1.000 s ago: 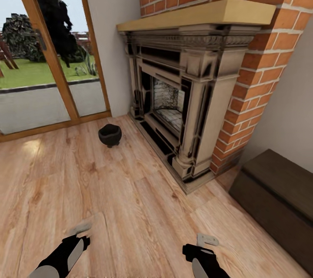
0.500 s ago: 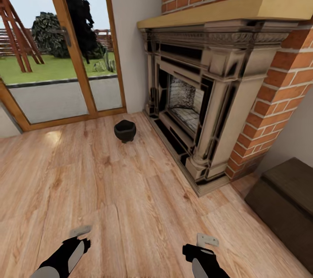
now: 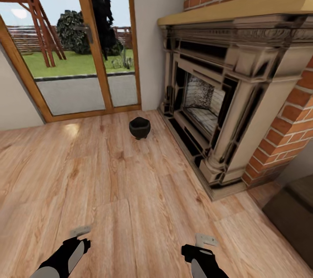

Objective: Place each of the two pumpkins and all three candles from the living room inside a cabinet in the living room (use any cabinet), then make sure every cabinet is closed, and position the cauldron so it is next to a table in the living room.

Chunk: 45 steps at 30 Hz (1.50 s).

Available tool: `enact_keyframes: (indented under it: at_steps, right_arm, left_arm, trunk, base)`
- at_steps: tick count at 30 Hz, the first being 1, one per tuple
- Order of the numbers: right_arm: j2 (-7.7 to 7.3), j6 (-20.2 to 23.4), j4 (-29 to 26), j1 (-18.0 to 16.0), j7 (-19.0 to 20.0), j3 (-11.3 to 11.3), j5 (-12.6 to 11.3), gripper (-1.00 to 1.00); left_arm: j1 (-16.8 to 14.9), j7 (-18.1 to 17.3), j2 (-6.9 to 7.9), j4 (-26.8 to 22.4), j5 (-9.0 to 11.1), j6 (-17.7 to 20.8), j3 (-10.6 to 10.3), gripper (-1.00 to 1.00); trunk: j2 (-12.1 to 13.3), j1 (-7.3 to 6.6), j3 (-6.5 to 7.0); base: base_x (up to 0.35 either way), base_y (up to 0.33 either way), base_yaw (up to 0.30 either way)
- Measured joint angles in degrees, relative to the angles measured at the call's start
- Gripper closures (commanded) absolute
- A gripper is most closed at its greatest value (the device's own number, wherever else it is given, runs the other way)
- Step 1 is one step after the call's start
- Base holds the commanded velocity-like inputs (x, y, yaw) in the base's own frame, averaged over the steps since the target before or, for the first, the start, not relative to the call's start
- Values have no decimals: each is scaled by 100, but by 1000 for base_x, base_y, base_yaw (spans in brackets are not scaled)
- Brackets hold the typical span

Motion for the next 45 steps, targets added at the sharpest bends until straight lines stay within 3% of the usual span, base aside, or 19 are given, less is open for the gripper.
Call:
enact_keyframes:
  at_steps: [6,11,18,21,45]
  right_arm:
    - [-3,-70,29,0,16,8,-3,-100]
    - [-13,-598,169,0,51,14,-24,-100]
    - [-10,-781,469,0,53,508,-4,-100]
    - [-15,-790,480,0,53,577,-11,-100]
    - [33,-749,404,0,-2,604,-18,-100]
  left_arm:
    - [2,-7,3,0,-3,0,4,-100]
    - [4,-7,8,0,-4,0,7,-100]
    - [4,-7,13,0,-4,0,7,-100]
    - [5,-7,16,0,-4,0,7,-100]
    - [5,-97,34,0,-3,37,7,-100]
  trunk:
    - [0,0,-34]
    - [0,0,-40]
    - [0,0,-41]
    - [0,0,-41]
    - [0,0,-41]
  base:
    - [233,174,170]
    - [253,191,23]
    - [259,187,2]
    - [265,176,0]
    - [288,114,0]
